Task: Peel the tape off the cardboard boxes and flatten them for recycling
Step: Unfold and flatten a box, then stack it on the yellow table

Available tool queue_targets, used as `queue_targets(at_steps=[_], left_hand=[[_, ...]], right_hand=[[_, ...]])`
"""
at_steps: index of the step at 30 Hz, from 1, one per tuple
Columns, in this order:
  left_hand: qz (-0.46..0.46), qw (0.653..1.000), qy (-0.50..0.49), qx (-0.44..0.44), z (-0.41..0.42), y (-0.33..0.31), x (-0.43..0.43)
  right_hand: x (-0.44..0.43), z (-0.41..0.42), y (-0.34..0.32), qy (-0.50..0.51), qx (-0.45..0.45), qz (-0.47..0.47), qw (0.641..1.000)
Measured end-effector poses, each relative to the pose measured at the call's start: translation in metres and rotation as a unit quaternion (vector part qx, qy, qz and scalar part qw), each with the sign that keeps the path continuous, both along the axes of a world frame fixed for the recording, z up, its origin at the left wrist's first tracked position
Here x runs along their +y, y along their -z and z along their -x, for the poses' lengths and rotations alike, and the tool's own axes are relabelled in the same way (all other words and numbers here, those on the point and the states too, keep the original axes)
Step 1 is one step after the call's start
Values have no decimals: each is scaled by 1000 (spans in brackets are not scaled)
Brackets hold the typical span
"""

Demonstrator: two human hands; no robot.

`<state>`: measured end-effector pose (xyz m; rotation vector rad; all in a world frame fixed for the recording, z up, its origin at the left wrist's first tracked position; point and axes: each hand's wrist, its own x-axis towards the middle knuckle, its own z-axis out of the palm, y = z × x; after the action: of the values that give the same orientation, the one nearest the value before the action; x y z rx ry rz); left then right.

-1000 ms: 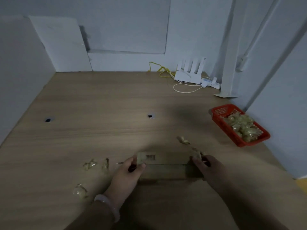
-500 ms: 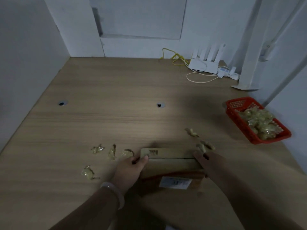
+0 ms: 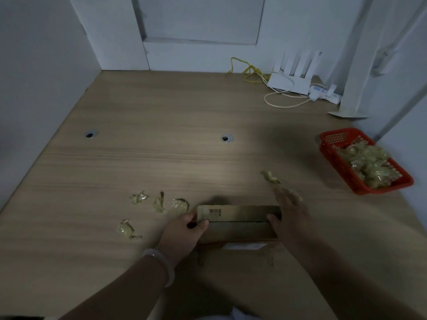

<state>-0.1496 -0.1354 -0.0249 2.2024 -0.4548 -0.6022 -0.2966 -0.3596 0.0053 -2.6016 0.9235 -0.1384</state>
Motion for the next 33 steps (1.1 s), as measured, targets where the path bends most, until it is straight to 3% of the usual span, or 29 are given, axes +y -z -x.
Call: queue_targets(at_steps=[2,5,10,15,20,26,33], left_hand=[[12,1000,-19,-16,3,-4,-1],[29,998,-47,41,6,-2,-2],[77,991,-74,85,16,4,9],[121,981,-135,65,21,5,16],[183,958,-157,154,20,-3,12],[77,990,-113,42,39,-4,27],[34,992,-42,-113,45,-7,31]], right_hand=[[15,-11,-4,-134,-52,61,988],[40,-21,-1,-254,25,54,965],[46,-18,6,-259,31,115,958],[47,-19,7,-256,34,122,958],[45,-21,7,-258,45,113,959],[46,-21,8,-257,66,116,957],[47,-21,9,-254,61,114,959]])
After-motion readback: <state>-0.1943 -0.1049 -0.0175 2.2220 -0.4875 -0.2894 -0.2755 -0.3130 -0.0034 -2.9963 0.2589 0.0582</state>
